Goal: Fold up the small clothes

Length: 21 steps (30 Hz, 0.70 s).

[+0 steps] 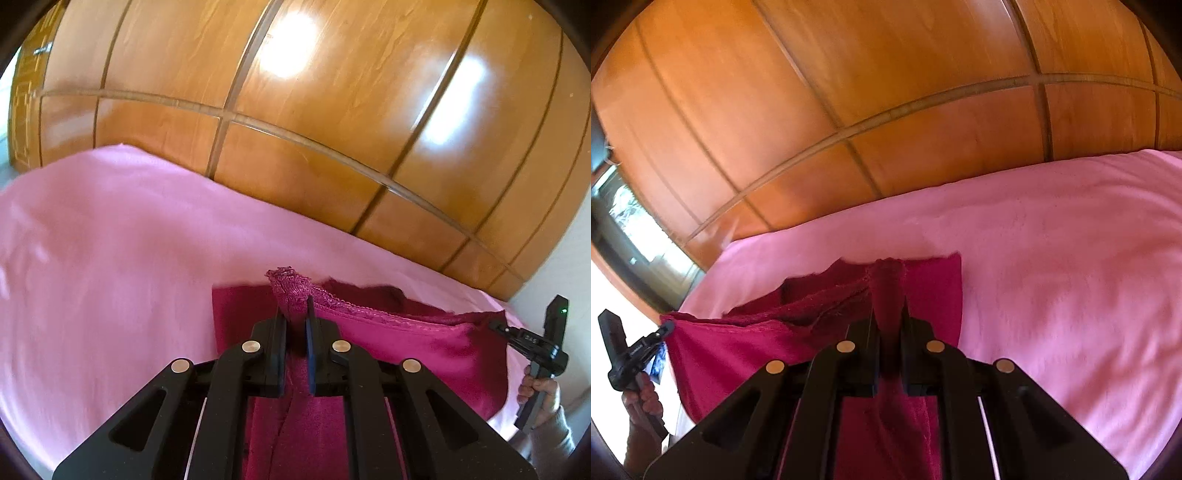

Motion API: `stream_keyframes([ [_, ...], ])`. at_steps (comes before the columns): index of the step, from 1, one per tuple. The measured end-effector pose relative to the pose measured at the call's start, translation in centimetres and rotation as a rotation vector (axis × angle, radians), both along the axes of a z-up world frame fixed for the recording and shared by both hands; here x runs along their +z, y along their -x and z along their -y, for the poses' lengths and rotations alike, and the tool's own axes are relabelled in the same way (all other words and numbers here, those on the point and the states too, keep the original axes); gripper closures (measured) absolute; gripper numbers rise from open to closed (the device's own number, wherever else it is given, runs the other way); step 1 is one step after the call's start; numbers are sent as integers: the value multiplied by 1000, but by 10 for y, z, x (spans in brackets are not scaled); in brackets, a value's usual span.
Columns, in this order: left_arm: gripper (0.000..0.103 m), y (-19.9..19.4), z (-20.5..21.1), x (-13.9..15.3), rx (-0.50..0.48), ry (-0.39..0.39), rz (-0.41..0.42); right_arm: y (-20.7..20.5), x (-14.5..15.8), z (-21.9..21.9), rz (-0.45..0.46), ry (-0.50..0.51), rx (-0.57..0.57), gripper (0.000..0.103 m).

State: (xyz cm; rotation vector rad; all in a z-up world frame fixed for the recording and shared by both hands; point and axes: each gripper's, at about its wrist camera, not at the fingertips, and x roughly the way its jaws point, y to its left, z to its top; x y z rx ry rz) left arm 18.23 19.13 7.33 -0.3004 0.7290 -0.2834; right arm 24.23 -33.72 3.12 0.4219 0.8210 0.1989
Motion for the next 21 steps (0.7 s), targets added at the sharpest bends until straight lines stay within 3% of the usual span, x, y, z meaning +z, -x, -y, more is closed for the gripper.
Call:
stream_keyframes([
  [4,96,-44,8,-10,26,-48,-35,-41,-12,-3,-22,34,-24,96],
  [9,97,-91,12,-42,85,-87,-123,-80,-41,-9,-88,106,-42,96],
  [13,97,-115,10,-73,135,-95,-204,-99,-69,-13,-155,154,-48,96],
  [16,95,-127,16,-100,143,-160,-272,-107,-86,-15,-192,170,-37,95],
  [18,94,-129,17,-101,137,-168,-272,-107,-85,-13,-193,163,-36,94],
  [19,89,-128,15,-98,134,-151,-276,-105,-82,-13,-187,167,-31,89],
  [20,84,-127,11,-95,130,-133,-279,-102,-79,-12,-180,176,-27,77],
  [21,74,-122,3,-89,136,-108,-275,-98,-75,-10,-165,176,-16,70],
])
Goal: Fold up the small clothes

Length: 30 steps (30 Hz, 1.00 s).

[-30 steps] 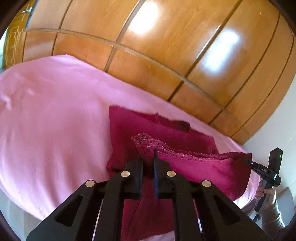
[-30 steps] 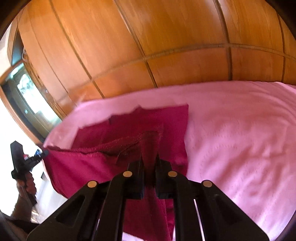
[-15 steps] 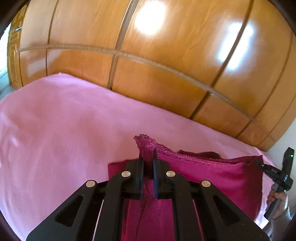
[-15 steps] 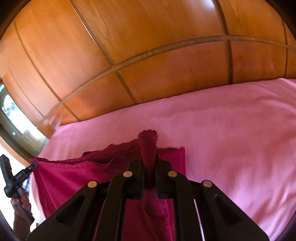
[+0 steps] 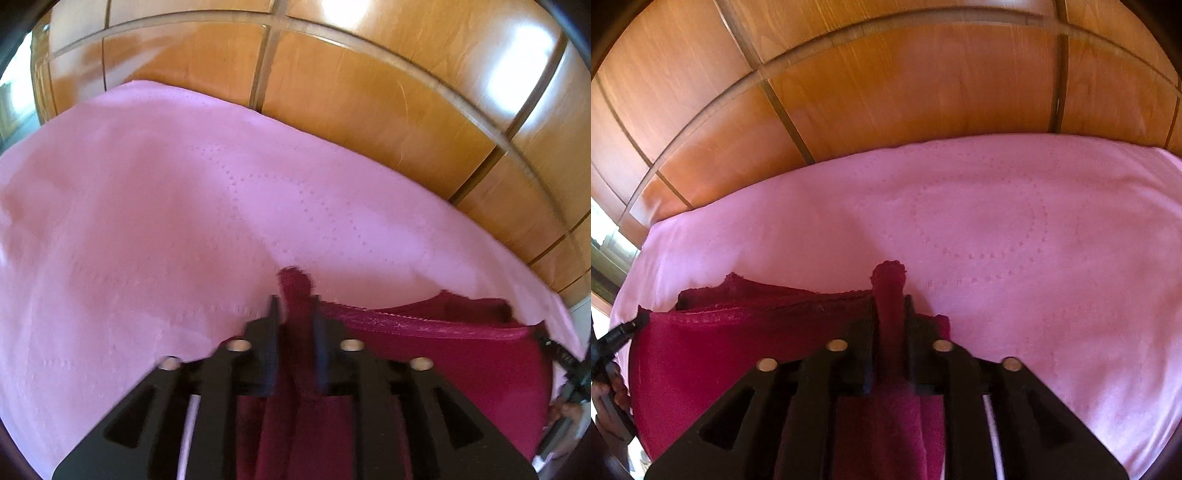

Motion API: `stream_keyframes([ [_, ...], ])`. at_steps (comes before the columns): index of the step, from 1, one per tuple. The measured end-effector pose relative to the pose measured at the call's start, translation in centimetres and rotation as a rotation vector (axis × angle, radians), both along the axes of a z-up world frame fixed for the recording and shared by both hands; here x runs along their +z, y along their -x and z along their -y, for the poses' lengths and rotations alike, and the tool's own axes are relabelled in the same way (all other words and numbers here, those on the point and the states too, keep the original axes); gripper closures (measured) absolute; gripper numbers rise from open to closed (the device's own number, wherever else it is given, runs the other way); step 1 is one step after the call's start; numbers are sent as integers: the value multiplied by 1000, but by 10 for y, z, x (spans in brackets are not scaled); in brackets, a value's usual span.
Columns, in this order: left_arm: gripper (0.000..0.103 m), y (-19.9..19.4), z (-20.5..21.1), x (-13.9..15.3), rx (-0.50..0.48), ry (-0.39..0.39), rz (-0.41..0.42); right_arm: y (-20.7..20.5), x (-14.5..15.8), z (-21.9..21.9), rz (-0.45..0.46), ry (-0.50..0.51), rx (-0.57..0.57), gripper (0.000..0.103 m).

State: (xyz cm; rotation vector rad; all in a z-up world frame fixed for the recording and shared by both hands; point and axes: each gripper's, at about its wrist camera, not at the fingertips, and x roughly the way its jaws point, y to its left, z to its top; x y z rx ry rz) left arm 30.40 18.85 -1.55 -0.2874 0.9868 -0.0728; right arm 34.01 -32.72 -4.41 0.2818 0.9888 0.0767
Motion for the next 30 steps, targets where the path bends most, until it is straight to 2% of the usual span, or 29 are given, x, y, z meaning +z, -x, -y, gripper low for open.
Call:
stream_keyframes([
  [2,69,17,-15,9,9,23,33,12,10,0,28,-4,10,54],
  [4,69,41,-25,17,-20,59,45,31,20,1,58,-21,24,44],
  [8,69,106,-50,18,-87,140,48,86,29,0,83,-94,86,36],
  [12,69,171,-65,5,-148,204,21,135,23,3,51,-151,117,35],
  [15,69,206,-63,-8,-176,253,4,165,14,4,21,-177,110,35],
  [18,69,222,-53,-21,-189,304,-5,181,2,7,-1,-205,88,35],
  [19,69,223,-50,-24,-186,309,-8,184,-2,7,-6,-215,76,39],
  [21,70,221,-42,-30,-191,320,-9,184,-6,7,-9,-223,74,56],
  [22,81,218,-38,-31,-195,308,-11,184,-6,6,-9,-215,71,72],
  [23,86,216,-35,-31,-196,290,-10,184,-3,8,-4,-206,63,84],
  [25,90,221,-37,-29,-196,273,0,188,5,15,22,-218,48,90],
  [27,91,228,-42,-28,-188,261,3,191,12,19,44,-207,44,92],
  [30,92,235,-47,-36,-174,248,-18,188,-2,22,12,-181,41,93],
])
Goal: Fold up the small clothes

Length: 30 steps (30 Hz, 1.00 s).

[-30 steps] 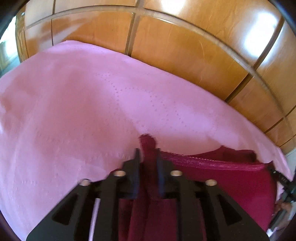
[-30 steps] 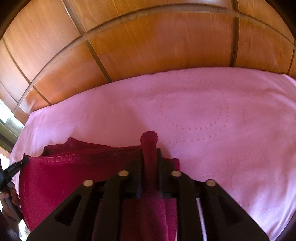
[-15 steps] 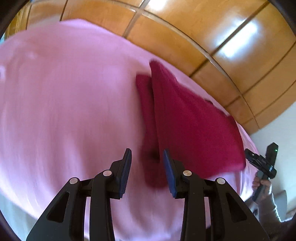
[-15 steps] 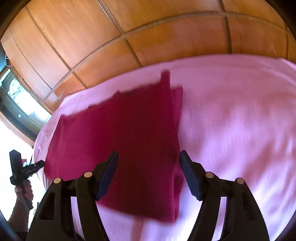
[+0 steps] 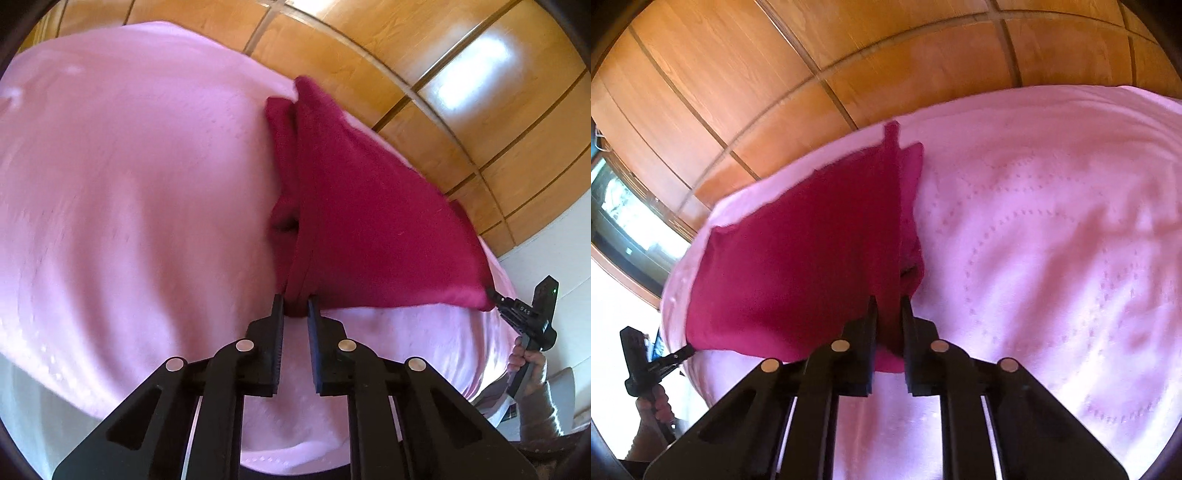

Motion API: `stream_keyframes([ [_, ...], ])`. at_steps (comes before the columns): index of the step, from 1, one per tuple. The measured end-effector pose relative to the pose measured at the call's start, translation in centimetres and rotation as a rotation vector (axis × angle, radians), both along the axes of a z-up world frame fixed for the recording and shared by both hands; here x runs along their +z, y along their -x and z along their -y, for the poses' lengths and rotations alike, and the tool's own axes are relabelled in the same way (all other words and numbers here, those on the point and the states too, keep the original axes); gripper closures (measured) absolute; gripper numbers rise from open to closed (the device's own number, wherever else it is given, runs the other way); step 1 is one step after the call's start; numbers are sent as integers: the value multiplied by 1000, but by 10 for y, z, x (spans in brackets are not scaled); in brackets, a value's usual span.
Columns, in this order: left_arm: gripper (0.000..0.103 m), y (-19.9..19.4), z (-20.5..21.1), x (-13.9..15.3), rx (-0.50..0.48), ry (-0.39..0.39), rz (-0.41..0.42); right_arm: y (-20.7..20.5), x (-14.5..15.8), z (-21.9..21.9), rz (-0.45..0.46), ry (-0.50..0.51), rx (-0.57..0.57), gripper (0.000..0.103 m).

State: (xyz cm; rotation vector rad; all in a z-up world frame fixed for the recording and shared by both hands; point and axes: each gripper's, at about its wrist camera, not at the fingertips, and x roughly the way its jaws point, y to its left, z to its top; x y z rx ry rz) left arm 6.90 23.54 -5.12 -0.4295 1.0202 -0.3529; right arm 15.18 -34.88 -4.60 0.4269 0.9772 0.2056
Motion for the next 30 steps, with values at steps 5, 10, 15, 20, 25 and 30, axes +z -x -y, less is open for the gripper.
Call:
stream_keyframes([
  [5,91,8,-7,16,54,-41,21,1,2,3,8,18,-27,61],
  [10,81,4,-11,48,102,-44,116,4,33,-6,101,85,-46,38],
  [15,81,-30,22,68,62,-83,183,-16,48,-43,165,98,38,27],
  [20,81,-73,60,76,4,-114,210,-52,42,-86,168,98,124,25],
  [25,81,-122,77,64,6,-142,186,-87,29,-111,150,145,174,25],
  [30,81,-170,74,38,68,-231,108,-114,6,-108,97,206,143,25],
])
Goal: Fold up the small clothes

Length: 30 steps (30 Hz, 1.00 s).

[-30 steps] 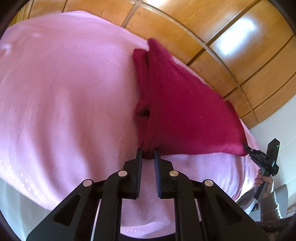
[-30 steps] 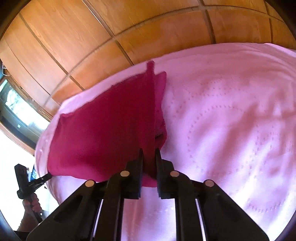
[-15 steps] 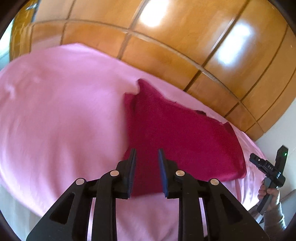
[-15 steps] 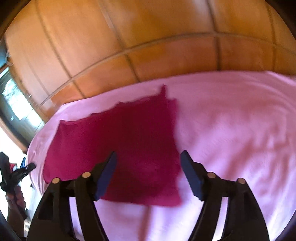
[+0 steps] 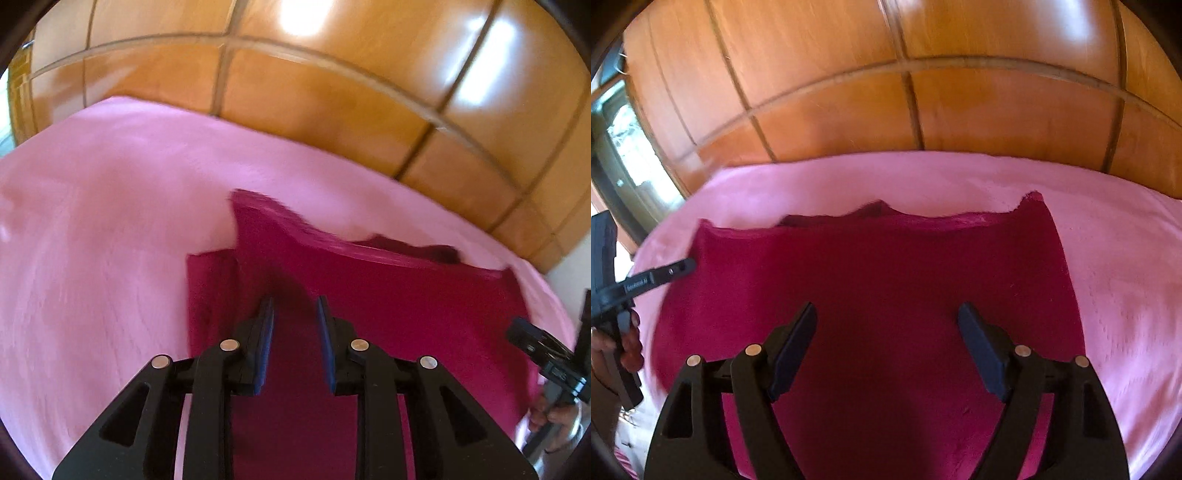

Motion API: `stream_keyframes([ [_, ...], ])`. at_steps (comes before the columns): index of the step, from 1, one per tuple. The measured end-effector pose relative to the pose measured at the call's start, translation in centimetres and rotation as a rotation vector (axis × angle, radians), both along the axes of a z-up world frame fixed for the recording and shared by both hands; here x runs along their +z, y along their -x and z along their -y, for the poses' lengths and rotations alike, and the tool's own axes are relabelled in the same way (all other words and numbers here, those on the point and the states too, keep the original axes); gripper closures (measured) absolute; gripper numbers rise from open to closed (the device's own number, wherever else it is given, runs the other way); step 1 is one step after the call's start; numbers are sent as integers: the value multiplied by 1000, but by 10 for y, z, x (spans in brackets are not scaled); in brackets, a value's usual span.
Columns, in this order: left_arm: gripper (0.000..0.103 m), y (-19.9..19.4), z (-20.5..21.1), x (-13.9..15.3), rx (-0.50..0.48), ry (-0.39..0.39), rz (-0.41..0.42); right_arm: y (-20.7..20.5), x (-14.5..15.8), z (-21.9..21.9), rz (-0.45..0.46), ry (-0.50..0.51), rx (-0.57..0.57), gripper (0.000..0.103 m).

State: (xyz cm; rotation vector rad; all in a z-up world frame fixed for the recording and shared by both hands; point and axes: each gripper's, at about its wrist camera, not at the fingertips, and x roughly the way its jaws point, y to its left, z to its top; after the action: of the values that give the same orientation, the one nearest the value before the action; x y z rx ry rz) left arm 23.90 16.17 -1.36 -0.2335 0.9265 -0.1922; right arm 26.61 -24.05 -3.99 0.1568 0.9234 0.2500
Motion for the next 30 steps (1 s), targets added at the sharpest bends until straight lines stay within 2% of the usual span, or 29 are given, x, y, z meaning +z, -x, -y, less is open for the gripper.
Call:
stream_keyframes([
  [6,81,-32,-9,-15,49,-19,-16,-15,-15,9,2,-7,-32,23],
  [9,81,-42,-5,-20,81,-83,-13,-14,-21,7,41,7,-38,20],
  [13,81,-42,-1,-14,106,-116,-13,-12,-21,10,62,-15,-36,18],
  [16,81,-21,10,5,117,-172,34,-11,-22,12,74,-30,-34,18],
  [17,75,-13,14,11,118,-188,52,-10,-22,12,76,-32,-31,17],
  [18,54,0,17,20,119,-198,79,-10,-22,12,78,-33,-29,17],
  [19,42,12,19,27,124,-195,115,-10,-21,12,80,-32,-28,16],
  [20,41,28,21,38,124,-192,165,-9,-21,11,81,-32,-26,16],
  [23,41,58,28,54,113,-212,222,-8,-20,10,82,-22,-24,15],
  [30,41,102,34,64,97,-187,254,-8,-14,3,52,23,-13,13],
])
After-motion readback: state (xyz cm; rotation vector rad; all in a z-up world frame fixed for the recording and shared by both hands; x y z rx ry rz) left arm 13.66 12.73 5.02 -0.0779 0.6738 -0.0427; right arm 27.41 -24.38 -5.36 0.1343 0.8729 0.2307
